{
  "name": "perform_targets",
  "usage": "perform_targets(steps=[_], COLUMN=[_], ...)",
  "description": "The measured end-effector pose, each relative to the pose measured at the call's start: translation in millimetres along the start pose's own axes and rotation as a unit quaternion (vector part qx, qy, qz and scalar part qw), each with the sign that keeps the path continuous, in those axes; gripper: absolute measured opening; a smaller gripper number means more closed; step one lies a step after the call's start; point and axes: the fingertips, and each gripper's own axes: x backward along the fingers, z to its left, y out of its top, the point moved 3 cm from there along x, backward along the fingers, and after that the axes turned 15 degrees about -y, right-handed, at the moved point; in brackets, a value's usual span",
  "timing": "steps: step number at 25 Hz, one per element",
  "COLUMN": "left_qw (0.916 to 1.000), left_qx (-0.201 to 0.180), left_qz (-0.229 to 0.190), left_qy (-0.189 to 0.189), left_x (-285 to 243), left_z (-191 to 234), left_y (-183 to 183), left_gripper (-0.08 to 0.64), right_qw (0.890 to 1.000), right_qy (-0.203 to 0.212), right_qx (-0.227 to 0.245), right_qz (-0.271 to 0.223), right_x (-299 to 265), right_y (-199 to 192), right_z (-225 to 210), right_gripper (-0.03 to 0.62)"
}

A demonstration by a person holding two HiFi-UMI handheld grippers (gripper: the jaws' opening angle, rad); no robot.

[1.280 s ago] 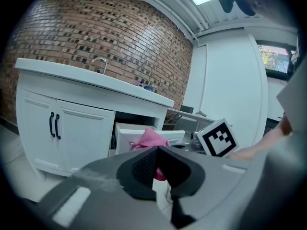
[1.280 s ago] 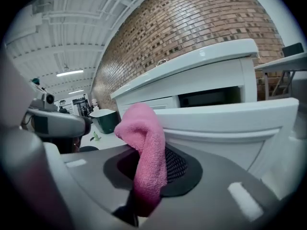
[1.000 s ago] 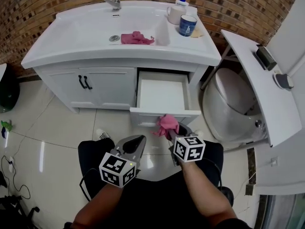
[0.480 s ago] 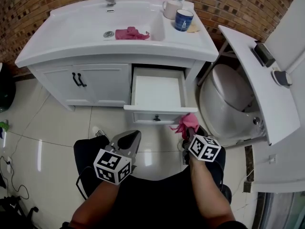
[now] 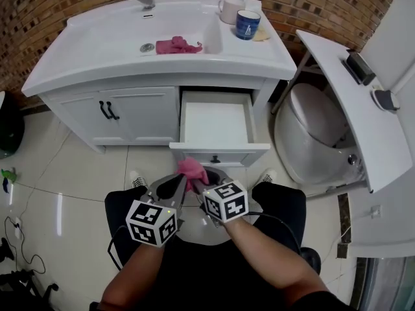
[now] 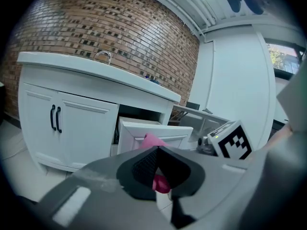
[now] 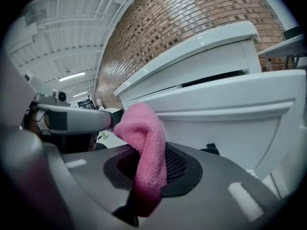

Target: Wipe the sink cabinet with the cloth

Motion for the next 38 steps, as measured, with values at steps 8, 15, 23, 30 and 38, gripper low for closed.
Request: perform_targets(steps=[8,15,23,30,38], left_qw=[1.0,1.0,0.9999,0.9999,0.9994], left_qx=[0.0,0.001,-0.001,-0.002,0.01], left_qz=[0.001,0.002,-0.001,-0.008,-0.031], left_qy=[-0.004,-0.007,-0.01,-0.008,0.01], left_x=[5.2,3.0,-4.4,-8.1,4.2], left_z=[4.0,2.7,-0.9,0.1,16.1], left_y=[-3.9,-6.1,-2.1,4.2,15.1], left_gripper=[0.006,0.006,0.006,0.006,0.006], right_qw=[0.998,0.988,0.968,0.952,0.991], right_qy=[-0.052,-0.126,-0.203,-0.27,-0.08], right_qx=[-0.033,-0.092,-0.145,-0.147,-0.078], right_qz=[0.03,0.018,-0.01,0.0,0.074], right_x=[-12.4,7.5,33.7,52.5,1.0], right_y=[-26.3,-36.2,-37.7,-49.9,-72.8], right_z=[-35.0,-107.6,-175.3,-197.5,-74.8], right_gripper=[0.082,0.083,0.081,0.081,0.081])
